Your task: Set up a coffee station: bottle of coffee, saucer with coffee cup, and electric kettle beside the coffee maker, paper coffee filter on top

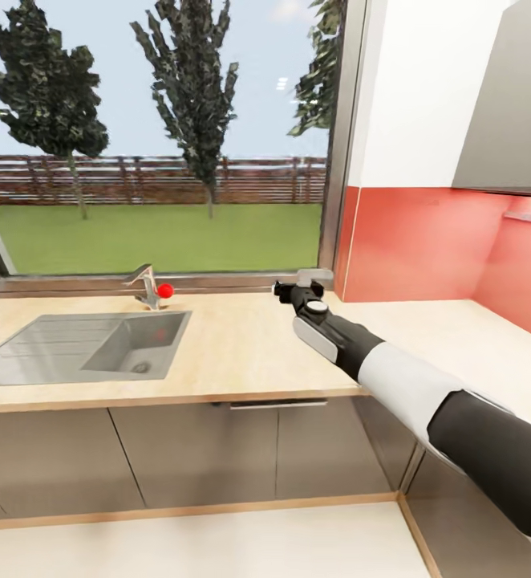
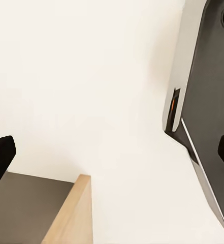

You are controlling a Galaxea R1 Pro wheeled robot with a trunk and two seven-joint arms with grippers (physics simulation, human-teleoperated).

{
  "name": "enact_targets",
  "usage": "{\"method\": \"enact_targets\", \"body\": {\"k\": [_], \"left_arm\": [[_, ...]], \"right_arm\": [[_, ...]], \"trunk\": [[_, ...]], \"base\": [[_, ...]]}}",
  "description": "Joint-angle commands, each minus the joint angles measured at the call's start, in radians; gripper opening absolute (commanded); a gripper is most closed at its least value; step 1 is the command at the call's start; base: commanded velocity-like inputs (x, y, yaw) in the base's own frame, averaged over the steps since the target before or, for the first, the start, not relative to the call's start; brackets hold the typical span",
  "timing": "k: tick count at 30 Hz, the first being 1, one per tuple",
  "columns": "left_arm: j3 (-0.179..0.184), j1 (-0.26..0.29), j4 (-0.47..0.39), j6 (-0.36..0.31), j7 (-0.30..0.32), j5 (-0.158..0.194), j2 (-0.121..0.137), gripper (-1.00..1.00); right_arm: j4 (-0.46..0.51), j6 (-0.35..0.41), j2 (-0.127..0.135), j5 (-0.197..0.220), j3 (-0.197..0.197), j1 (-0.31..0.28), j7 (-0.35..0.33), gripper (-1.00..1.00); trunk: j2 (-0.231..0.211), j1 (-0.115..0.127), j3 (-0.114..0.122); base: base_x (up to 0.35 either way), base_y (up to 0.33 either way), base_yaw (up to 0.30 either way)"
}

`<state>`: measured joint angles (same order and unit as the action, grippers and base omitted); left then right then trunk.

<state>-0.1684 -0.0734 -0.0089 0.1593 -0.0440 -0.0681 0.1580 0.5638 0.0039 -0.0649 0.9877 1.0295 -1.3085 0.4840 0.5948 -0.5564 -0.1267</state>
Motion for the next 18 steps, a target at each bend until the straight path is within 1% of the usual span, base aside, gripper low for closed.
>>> {"method": "enact_targets", "body": {"k": [1,5,13,18], "left_arm": [[-0.006,0.0,-0.001,0.002,-0.003,-0.007,0.0,1.0],[-0.006,0.0,0.001,0.001,-0.004,-0.007,0.001,1.0],[-0.007,0.001,0.002,-0.003,-0.004,-0.007,0.0,1.0],[-0.007,0.001,0.001,-0.029,-0.004,-0.007,-0.003,1.0]], "right_arm": [[0.002,0.019,0.0,0.006,0.007,-0.008,0.007,1.0],[0.003,0.043,-0.003,0.005,0.011,-0.015,0.006,1.0],[0.006,0.048,-0.004,0.004,0.017,-0.017,0.004,1.0],[0.003,0.049,0.001,0.003,0.018,-0.015,0.004,1.0]], "trunk": [[0.001,-0.001,-0.002],[0.001,-0.001,-0.002],[0.001,-0.001,-0.002],[0.001,-0.001,-0.002]], "base": [[0.328,0.0,0.0],[0.332,0.0,0.0],[0.335,0.0,0.0],[0.335,-0.04,0.0]]}}
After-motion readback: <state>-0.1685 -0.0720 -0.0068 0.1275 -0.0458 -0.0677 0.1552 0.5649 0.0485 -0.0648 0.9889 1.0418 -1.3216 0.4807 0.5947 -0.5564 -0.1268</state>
